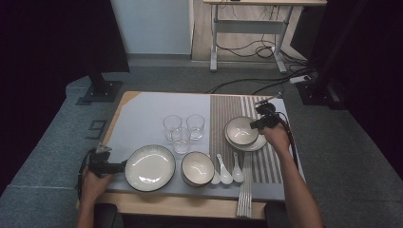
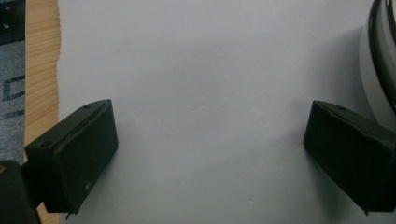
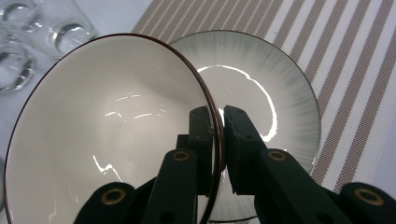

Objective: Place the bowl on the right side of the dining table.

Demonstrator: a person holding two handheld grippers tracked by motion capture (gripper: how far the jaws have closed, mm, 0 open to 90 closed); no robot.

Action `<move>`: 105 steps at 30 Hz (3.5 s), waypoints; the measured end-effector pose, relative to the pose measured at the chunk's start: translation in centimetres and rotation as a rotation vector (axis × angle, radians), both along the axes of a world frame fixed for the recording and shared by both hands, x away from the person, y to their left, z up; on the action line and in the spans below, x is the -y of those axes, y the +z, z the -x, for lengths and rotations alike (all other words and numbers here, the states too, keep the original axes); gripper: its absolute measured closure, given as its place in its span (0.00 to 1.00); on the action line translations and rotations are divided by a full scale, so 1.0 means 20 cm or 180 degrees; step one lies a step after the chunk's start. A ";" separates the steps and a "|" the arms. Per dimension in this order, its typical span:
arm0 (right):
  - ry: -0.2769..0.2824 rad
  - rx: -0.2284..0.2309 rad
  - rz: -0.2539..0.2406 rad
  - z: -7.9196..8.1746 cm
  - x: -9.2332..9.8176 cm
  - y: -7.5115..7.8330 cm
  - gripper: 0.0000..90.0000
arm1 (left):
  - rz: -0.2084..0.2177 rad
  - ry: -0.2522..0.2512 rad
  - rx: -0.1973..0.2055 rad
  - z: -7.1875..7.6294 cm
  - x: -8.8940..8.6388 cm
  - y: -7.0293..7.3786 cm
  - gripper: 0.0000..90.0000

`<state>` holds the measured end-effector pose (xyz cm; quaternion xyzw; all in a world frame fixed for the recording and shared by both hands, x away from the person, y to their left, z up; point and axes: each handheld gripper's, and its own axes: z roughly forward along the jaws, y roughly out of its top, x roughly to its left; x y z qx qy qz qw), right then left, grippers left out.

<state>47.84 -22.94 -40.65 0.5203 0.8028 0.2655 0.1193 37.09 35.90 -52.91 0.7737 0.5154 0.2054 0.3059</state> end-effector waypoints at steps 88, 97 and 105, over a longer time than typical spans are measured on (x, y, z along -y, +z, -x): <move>-0.0316 0.1101 -0.0065 0.39 0.00 -0.27 0.00 | -0.0009 -0.0002 0.0005 0.00 0.00 0.00 0.03; -0.0488 0.1216 -0.0147 0.41 -0.03 -0.37 0.00 | -0.0003 -0.0001 0.0000 0.00 0.00 0.00 0.03; -0.0492 0.1178 -0.0115 0.40 -0.07 -0.42 0.00 | -0.0004 -0.0001 -0.0002 0.00 0.00 0.00 0.03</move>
